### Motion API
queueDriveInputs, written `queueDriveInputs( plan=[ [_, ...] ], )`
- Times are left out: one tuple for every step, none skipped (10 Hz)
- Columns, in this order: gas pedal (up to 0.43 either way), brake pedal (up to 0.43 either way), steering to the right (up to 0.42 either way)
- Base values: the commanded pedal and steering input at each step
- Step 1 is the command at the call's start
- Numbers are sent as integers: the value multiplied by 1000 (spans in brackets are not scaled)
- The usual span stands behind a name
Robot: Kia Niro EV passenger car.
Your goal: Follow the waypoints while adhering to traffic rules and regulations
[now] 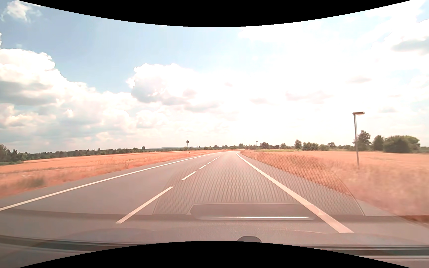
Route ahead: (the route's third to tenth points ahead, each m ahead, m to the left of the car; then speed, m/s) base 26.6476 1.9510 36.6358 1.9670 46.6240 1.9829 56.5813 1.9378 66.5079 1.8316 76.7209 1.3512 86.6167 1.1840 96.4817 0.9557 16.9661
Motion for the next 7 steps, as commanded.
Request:
queueDriveInputs(
  plan=[
    [240,0,-3],
    [240,0,-3],
    [240,0,-3],
    [240,0,-3],
    [240,0,-3],
    [240,0,-3],
    [240,0,-3]
  ],
)
